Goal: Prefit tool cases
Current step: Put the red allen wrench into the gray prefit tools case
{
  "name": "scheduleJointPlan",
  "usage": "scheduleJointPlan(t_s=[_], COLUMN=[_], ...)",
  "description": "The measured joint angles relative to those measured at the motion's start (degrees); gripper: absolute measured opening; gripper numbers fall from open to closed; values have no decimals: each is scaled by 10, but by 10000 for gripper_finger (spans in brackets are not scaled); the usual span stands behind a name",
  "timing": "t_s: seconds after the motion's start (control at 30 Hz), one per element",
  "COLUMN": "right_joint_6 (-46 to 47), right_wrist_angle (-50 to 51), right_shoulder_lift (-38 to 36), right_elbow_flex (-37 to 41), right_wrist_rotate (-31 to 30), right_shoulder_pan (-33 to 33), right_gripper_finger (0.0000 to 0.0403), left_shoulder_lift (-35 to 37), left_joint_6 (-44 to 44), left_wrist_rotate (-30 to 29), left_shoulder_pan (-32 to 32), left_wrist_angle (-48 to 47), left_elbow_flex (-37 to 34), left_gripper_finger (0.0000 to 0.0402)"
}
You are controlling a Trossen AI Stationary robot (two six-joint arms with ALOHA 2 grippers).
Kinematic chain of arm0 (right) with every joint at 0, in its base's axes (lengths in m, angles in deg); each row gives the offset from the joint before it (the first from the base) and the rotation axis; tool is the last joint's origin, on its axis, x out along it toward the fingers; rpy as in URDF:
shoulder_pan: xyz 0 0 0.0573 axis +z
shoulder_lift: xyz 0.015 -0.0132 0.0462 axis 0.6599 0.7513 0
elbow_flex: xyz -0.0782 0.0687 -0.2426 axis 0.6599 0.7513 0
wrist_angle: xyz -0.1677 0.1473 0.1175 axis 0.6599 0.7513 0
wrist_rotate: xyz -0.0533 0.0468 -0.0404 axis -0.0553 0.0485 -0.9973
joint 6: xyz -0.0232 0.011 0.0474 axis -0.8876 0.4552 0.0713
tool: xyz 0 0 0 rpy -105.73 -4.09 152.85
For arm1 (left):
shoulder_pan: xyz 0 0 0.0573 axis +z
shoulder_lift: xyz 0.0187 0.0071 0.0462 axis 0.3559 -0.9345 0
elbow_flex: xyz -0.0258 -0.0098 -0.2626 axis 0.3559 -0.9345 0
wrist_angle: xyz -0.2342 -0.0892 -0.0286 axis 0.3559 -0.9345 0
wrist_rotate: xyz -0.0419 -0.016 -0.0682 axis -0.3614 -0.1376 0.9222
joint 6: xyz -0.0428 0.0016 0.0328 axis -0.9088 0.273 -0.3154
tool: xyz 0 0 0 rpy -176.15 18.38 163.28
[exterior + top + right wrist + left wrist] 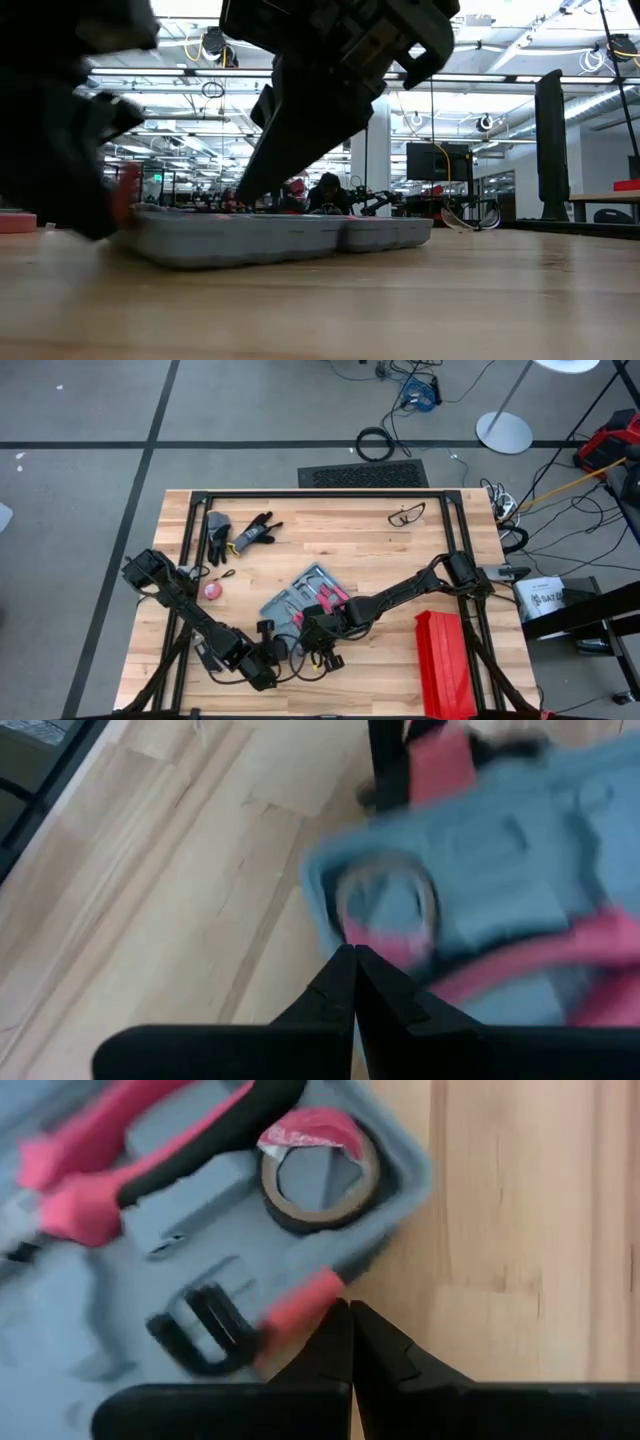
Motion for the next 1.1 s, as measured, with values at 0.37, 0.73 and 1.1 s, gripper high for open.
scheduleJointPlan(t_s=[0.37,0.73,1.1], right_joint_6=[0,-26,-270], right_wrist_angle=[-9,-79,-133], right_shoulder_lift=[0,15,4], right_elbow_flex=[0,1,1], right_wrist_rotate=[0,-31,-94], right_shoulder_pan=[0,2,1], right_gripper_finger=[0,0,0], left_shoulder_lift=[46,81,103], left_joint_6=[37,17,-16], left_wrist_rotate=[-25,65,13], left_shoulder_pan=[25,25,17], left_wrist_angle=[-32,-98,-216], left_elbow_flex=[5,4,29], left_gripper_finger=[0,0,0])
